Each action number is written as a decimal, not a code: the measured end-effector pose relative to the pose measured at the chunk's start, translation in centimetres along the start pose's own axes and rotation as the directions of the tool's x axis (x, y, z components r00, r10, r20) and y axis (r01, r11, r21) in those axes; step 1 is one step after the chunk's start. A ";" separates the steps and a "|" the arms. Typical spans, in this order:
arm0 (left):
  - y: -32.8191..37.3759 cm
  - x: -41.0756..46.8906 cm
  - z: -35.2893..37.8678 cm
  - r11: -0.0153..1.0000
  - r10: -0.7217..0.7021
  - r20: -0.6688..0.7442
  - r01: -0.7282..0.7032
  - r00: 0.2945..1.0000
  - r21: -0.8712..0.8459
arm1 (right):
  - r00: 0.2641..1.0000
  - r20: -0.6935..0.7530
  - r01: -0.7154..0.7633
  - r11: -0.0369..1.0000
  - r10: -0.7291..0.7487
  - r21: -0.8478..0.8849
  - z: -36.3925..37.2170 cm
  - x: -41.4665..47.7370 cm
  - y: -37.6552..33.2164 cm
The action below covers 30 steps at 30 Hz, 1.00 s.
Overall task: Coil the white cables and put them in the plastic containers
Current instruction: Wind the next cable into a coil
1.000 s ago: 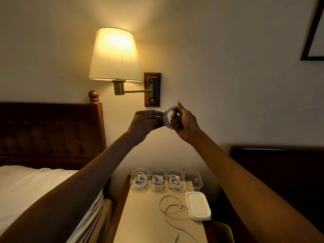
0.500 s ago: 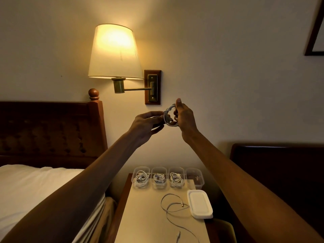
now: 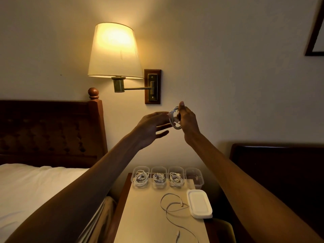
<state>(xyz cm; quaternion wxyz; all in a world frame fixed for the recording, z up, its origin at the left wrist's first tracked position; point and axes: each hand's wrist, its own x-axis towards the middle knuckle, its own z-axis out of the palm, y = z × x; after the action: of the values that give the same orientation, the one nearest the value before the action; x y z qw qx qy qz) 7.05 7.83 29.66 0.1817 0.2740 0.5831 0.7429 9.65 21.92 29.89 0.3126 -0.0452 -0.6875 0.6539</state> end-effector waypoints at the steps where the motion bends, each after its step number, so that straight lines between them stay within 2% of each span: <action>1: 0.0 -0.1 0.1 1.000 0.007 -0.026 -0.006 1.000 0.023 | 1.000 0.017 -0.014 1.000 0.014 0.003 0.0 0.0 0.1; 4: -0.1 -0.1 -0.1 1.000 -0.016 -0.087 0.017 0.996 0.008 | 0.995 0.077 -0.064 0.998 0.063 0.012 0.3 0.2 0.3; 7: 0.2 -0.2 -0.5 0.996 -0.071 -0.023 0.069 0.997 -0.059 | 0.992 0.099 -0.073 0.997 0.075 -0.019 0.3 0.4 0.1; 10: 0.7 -0.2 -1.0 0.995 -0.096 0.002 0.096 0.995 -0.027 | 0.991 0.132 -0.029 0.999 0.033 -0.035 0.2 0.4 0.0; 17: 2.2 -0.1 -2.7 0.919 -0.069 -0.008 0.066 0.998 0.388 | 0.954 0.294 -0.041 0.996 0.062 -0.076 -0.4 -0.1 1.0; 21: 2.3 0.2 -2.8 0.726 -0.042 -0.022 0.046 0.999 0.687 | 0.948 0.311 -0.011 0.985 0.066 -0.174 -0.7 -0.2 1.5; 25: 2.3 0.5 -2.8 0.614 -0.105 -0.012 0.075 0.994 0.786 | 0.934 0.353 0.029 0.972 0.057 -0.233 -0.8 -0.3 2.0; 30: 1.9 0.7 -3.7 0.604 -0.189 0.021 0.100 0.982 0.791 | 0.927 0.374 0.071 0.960 0.037 -0.270 -0.8 -0.4 2.8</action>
<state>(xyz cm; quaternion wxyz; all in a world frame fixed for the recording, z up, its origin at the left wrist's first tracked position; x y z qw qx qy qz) 4.35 4.92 30.99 0.1324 0.3154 0.8593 0.3804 9.42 22.83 27.06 0.1716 0.0432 -0.8199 0.5444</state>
